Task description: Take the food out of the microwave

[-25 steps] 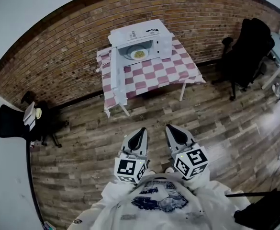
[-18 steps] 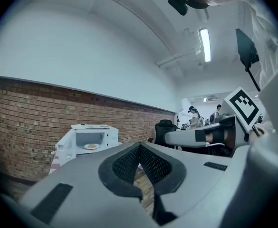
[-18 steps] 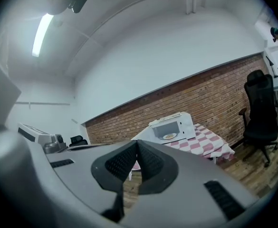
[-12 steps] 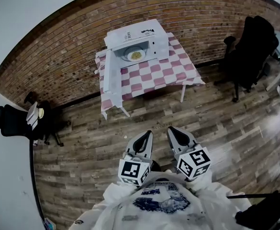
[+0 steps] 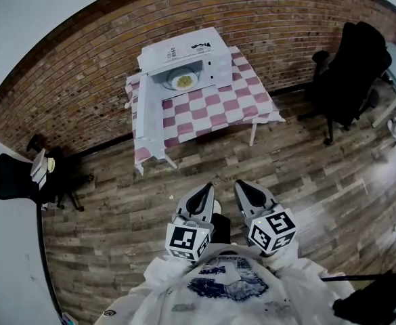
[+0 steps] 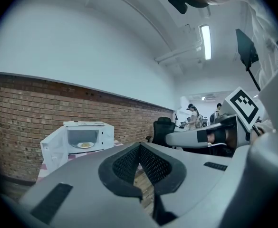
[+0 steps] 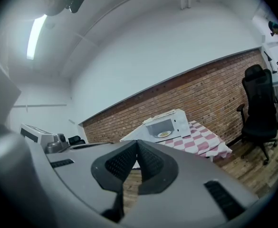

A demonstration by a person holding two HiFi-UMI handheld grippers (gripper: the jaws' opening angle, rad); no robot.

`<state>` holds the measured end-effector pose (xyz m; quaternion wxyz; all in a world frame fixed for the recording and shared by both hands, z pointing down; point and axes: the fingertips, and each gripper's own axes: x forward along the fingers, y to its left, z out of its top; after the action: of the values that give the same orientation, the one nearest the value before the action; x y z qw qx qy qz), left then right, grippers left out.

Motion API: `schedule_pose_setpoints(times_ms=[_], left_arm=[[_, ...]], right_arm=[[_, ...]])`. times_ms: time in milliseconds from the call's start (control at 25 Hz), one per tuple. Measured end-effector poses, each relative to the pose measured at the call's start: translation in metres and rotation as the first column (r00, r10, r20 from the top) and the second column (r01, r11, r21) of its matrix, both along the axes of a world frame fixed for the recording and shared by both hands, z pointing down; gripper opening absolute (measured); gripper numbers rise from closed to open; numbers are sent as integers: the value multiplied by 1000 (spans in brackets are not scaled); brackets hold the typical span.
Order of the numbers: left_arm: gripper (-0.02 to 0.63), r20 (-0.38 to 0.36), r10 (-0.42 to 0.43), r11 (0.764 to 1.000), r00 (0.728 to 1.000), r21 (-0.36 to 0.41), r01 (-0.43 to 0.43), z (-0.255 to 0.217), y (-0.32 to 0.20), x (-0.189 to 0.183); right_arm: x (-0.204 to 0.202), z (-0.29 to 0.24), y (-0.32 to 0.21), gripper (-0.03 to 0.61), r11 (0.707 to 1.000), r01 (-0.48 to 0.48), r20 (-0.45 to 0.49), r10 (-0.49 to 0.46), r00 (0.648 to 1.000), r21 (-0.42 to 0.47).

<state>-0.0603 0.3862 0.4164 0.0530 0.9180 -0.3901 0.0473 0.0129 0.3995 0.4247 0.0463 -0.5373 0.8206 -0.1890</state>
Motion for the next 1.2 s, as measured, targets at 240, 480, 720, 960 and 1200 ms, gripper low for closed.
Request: schedule_pose_setpoints(times_ms=[240,480,720,960,1200], left_arm=[[8,-24,-3,1000,1000,-3,3,-1,-45,1],[8,-28,-34,999,999,-9,34,-2,-103,-13],[8,-31,-60,998,998,-14,59,-5,-154,-33],[8,-47,-93,996,995,-21,92,-7,-208,-60],[8,-71,-111,994,991,-32,109,-11,-254,-74]], right_arm=[[8,-1,-38,14,1000,-25,-18,25,1000,-12],[-3,1,-88,14,1000,-11,-35,10,999,-28],[-22,-1,-142,14,999,11,-45,-12,999,-37],[-46,-1,-188,14,998,27,-59,-30,998,-55],[-51,-9,-227,14,998,-8,-80,4,997,-58]])
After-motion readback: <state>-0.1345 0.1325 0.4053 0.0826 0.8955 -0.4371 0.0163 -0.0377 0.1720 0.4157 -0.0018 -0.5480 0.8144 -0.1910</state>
